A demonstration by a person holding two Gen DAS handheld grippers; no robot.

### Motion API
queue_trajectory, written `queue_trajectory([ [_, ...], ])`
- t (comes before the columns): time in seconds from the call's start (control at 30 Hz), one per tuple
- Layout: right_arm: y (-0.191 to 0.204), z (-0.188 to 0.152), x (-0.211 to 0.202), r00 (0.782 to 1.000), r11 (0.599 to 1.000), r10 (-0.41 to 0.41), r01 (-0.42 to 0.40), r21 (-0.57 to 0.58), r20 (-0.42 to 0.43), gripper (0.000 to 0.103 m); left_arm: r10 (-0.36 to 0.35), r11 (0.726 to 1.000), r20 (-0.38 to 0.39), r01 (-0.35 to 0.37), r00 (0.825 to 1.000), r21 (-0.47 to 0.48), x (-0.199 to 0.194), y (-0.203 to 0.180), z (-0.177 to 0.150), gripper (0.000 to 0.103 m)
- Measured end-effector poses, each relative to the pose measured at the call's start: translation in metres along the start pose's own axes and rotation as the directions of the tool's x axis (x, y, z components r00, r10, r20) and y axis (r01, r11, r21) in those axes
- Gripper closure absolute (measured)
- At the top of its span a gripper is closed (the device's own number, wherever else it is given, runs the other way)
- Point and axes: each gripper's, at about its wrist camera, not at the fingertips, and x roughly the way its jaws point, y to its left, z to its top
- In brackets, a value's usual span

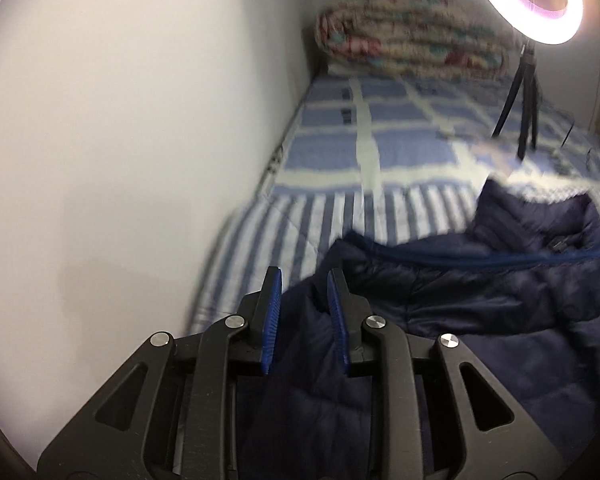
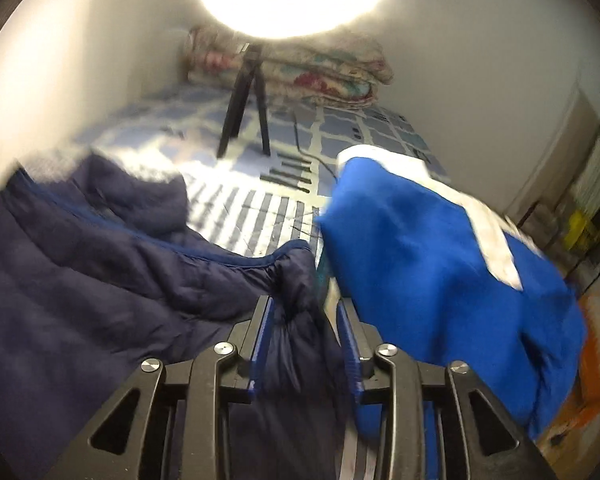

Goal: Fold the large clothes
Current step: 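Withdraw both open tools from the folded jacket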

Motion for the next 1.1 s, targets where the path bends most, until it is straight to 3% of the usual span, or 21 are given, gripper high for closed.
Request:
queue_trajectory([
  [0.07,-0.016,-0.013,-0.032,0.996,0.992,0.086,-0.087,0.091,0.006,0.063,-0.082,0.996,0.038,0.083,0.996,-0.015,-0.037,0.003,0.001,0.078],
  [0.2,-0.031,-0.055,-0.089,0.983,0.959,0.184,-0.185,0.213,0.024,0.039,-0.253,0.967,0.049,0.252,0.966,0.029,-0.102,-0.02,-0.022,0.078],
  [0.33,-0.032,-0.105,-0.119,0.981,0.938,0.193,-0.176,0.298,-0.027,0.038,-0.38,0.92,-0.005,0.379,0.925,0.096,-0.148,-0.069,-0.066,0.078],
  [0.4,-0.035,-0.131,-0.123,0.983,0.923,0.176,-0.144,0.356,-0.058,0.03,-0.414,0.902,-0.026,0.413,0.91,0.121,-0.158,-0.092,-0.082,0.078],
  [0.47,-0.042,-0.157,-0.12,0.976,0.873,0.203,-0.146,0.466,-0.073,0.03,-0.417,0.893,-0.05,0.419,0.908,0.162,-0.161,-0.117,-0.094,0.078],
  [0.53,-0.05,-0.185,-0.117,0.966,0.79,0.246,-0.155,0.593,-0.075,0.03,-0.42,0.887,-0.079,0.427,0.904,0.176,-0.156,-0.138,-0.103,0.078],
  [0.63,-0.058,-0.218,-0.106,0.953,0.666,0.297,-0.166,0.727,-0.054,0.029,-0.347,0.903,-0.066,0.352,0.936,0.246,-0.15,-0.163,-0.117,0.078],
  [0.67,-0.058,-0.225,-0.101,0.948,0.638,0.314,-0.173,0.751,-0.048,0.029,-0.336,0.904,-0.076,0.344,0.939,0.253,-0.143,-0.165,-0.12,0.078],
  [0.8,-0.045,-0.233,-0.089,0.939,0.613,0.345,-0.21,0.762,-0.019,0.027,-0.326,0.908,-0.165,0.357,0.931,0.221,-0.108,-0.171,-0.138,0.078],
  [0.97,-0.035,-0.219,-0.08,0.923,0.581,0.378,-0.292,0.76,0.066,0.027,-0.318,0.909,-0.16,0.348,0.935,0.229,-0.1,-0.173,-0.142,0.078],
  [1.03,-0.033,-0.214,-0.075,0.928,0.578,0.367,-0.279,0.767,0.061,0.027,-0.324,0.911,-0.161,0.353,0.932,0.212,-0.107,-0.169,-0.14,0.078],
  [1.07,-0.031,-0.213,-0.071,0.928,0.57,0.369,-0.274,0.774,0.057,0.032,-0.331,0.911,-0.154,0.358,0.931,0.204,-0.112,-0.167,-0.138,0.078],
  [1.1,-0.03,-0.213,-0.067,0.924,0.558,0.378,-0.279,0.781,0.06,0.05,-0.343,0.91,-0.145,0.366,0.928,0.194,-0.12,-0.163,-0.137,0.078],
])
